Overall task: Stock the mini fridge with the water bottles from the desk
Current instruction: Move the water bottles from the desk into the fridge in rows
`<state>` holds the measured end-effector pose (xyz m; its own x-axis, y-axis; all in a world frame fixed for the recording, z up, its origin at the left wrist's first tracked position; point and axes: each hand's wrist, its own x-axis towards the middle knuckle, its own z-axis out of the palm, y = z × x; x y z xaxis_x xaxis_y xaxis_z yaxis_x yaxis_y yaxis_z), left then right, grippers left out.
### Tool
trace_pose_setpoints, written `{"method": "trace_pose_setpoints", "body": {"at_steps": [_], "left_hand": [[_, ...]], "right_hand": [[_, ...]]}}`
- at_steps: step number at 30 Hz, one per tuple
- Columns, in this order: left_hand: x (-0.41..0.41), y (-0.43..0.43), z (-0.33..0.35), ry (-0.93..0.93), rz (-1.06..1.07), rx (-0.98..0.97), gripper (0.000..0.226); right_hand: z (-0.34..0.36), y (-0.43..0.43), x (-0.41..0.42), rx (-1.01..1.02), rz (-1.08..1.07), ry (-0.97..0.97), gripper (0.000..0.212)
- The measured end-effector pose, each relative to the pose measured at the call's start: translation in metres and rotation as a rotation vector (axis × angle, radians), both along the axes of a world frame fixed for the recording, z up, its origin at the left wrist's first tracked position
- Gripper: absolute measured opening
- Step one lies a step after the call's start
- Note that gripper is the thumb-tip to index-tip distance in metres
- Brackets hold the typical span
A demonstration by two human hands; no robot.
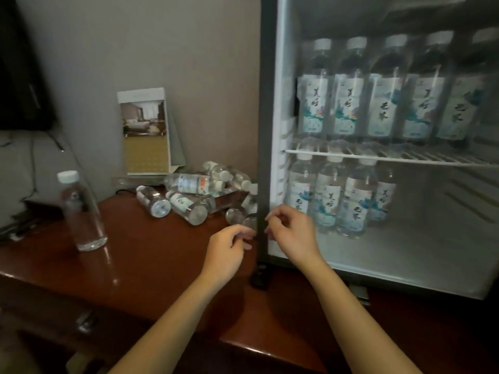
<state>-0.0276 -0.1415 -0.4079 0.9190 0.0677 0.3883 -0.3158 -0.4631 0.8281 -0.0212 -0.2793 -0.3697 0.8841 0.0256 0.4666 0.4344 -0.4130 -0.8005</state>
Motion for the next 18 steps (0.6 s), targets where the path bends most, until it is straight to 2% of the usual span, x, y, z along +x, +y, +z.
{"method": "trace_pose_setpoints", "body": {"at_steps": [5,8,10,12,14,18], "left_hand": [[-0.007,0.091,-0.018,-0.002,0.26,-0.015,0.039],[-0.011,0.139,-0.024,-0.085,0.55,-0.023,0.03],[-0.013,0.167,-0.023,-0.091,0.775,-0.114,0.029],[-0.011,0.193,-0.021,-0.077,0.961,-0.235,0.047],[-0.003,0.216,-0.021,-0.03,1.049,-0.288,0.068],[0.03,0.25,-0.026,0.119,0.959,-0.347,0.088]], "right_hand": [[-0.015,0.074,0.012,-0.116,0.159,0.034,0.022],[-0.025,0.112,0.019,-0.169,0.228,0.103,0.016],[-0.031,0.136,0.023,-0.196,0.264,0.142,0.015],[-0.038,0.156,0.025,-0.223,0.288,0.16,0.014],[-0.049,0.17,0.027,-0.238,0.284,0.182,0.014],[-0.066,0.174,0.037,-0.279,0.122,0.182,0.014]]}}
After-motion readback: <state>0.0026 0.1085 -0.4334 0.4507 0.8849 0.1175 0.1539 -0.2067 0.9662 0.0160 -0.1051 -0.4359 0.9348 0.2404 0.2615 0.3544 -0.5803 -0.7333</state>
